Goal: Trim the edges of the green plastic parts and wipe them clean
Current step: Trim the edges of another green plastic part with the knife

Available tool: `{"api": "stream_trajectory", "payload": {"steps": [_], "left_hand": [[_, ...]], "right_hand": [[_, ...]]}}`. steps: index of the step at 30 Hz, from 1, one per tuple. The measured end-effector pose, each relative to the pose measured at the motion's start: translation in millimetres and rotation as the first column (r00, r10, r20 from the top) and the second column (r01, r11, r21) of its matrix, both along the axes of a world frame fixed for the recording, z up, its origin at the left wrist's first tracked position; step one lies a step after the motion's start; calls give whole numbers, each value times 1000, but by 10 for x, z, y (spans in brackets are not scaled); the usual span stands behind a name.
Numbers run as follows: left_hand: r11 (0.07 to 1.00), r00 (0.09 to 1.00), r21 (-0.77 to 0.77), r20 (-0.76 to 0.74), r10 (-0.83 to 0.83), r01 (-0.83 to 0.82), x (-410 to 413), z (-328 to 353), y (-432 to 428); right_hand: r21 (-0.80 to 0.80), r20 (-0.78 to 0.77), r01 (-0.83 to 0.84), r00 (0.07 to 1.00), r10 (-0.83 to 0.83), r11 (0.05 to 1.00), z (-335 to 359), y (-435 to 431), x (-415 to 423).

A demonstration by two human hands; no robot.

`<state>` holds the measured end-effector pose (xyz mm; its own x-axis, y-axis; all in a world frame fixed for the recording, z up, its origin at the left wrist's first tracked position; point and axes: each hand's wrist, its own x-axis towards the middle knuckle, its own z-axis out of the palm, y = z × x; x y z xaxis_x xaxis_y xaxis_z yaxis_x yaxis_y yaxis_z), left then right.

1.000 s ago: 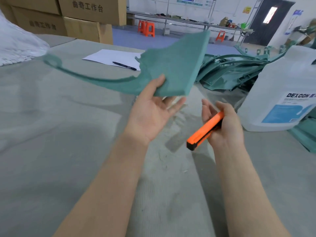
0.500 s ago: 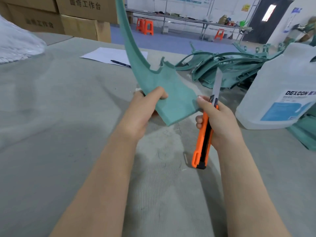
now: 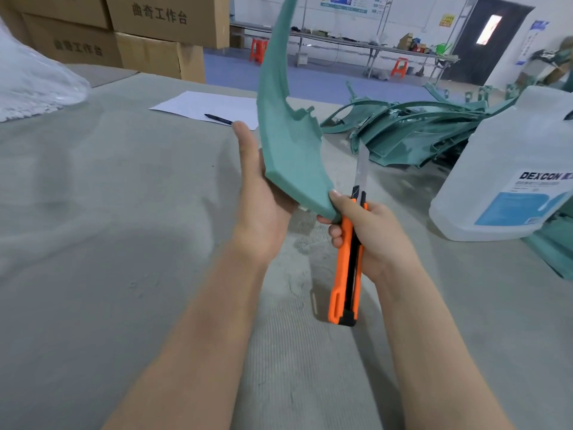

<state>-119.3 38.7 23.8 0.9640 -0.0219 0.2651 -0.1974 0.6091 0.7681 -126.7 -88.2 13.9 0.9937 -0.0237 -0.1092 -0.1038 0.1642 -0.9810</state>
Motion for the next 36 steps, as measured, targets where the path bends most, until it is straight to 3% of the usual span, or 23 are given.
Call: {"api": "stream_trajectory", "payload": {"steps": [5, 8, 12, 14, 16, 19, 22, 36], "left_hand": [[995, 1000, 102, -31, 0, 3, -32, 50, -85], [898, 979, 394, 23, 204, -197, 0, -54, -158], [824, 896, 404, -22, 443, -398, 86, -138, -115], [777, 902, 484, 65, 427, -402, 101, -140, -71], [721, 913, 567, 170, 371, -398, 85, -146, -59], [633, 919, 667, 257, 300, -393, 81, -152, -21], [610, 933, 709, 227, 278, -354, 105, -144, 44], [464, 954, 846, 154, 257, -262, 124, -214, 28]], "right_hand": [[41, -19, 55, 998, -54, 998, -32, 49, 19], [12, 1, 72, 997, -72, 997, -67, 63, 26], [-337, 129, 169, 983, -132, 926, -72, 17, 37], [-395, 214, 261, 959, -188, 881, -30, -30, 13], [-292, 248, 249, 952, -179, 924, 40, -83, -35], [-184, 247, -17, 967, 63, 983, 144, -120, -138], [-276, 237, -170, 942, 238, 946, 157, -89, -176], [-473, 171, -149, 952, 256, 868, 60, 54, -151]]}}
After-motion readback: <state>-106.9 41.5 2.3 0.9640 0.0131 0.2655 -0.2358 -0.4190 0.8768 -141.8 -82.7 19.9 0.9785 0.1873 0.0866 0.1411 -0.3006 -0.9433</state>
